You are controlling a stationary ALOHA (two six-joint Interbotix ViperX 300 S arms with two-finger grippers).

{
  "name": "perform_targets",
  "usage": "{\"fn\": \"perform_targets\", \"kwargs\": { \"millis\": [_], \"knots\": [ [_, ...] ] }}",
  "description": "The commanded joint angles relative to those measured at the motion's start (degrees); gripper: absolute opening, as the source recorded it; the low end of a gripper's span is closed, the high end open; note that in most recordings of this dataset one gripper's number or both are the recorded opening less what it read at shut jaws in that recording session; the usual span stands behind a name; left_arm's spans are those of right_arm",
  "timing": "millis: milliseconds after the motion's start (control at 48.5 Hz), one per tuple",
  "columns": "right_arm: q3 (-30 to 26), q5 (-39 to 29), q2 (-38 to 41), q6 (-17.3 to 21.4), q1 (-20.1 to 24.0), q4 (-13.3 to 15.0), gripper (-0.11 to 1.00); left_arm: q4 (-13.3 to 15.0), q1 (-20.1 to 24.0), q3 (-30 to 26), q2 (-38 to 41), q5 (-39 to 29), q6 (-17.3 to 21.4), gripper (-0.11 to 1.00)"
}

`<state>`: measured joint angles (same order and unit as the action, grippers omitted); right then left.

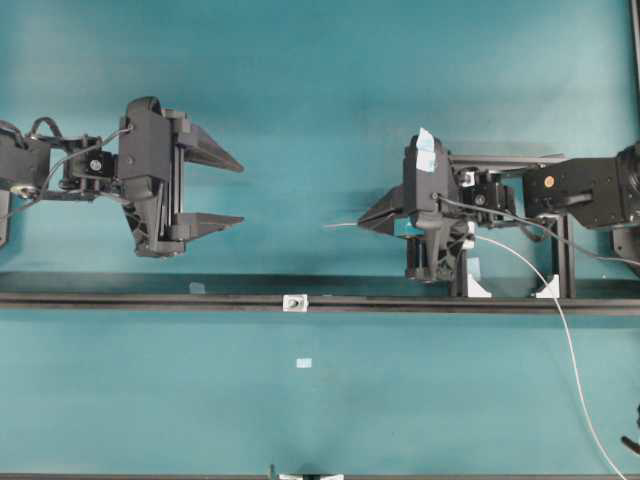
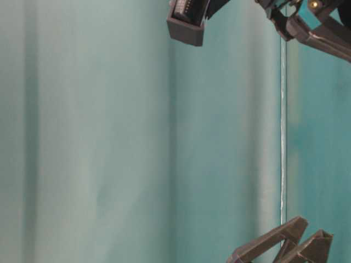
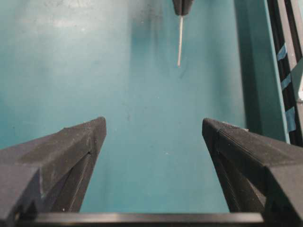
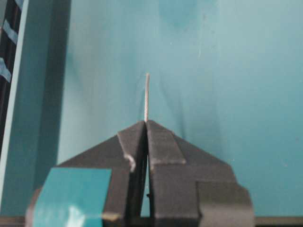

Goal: Insert the wire through the hole in the metal fitting marked with a red label. (retake)
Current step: 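Close the right gripper on the grey wire near its free end, then lift the wire and carry it left toward the white bracket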

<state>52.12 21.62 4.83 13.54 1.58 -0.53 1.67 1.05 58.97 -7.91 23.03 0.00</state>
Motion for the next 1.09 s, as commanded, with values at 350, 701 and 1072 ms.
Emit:
{"fn": "perform_targets", "kwargs": {
  "millis": [350,701,1072],
  "knots": [
    [-0.6,0.1,-2.1,0.1,-0.2,-0.1,0.03,0.1,0.1,-1.1,-0.5,0.4,-0.4,0.53],
    [-0.5,-6.8,-11.4,0.0,-0.2,0.1,0.03,0.2,-0.6,-1.2,-2.7,0.4,-0.4,0.53],
    [-0.1,-11.9,-20.1,-0.2,-0.2,0.3,0.03,0.3,-0.6,-2.1,-6.9,-0.1,-0.4,0.53]
  ]
}}
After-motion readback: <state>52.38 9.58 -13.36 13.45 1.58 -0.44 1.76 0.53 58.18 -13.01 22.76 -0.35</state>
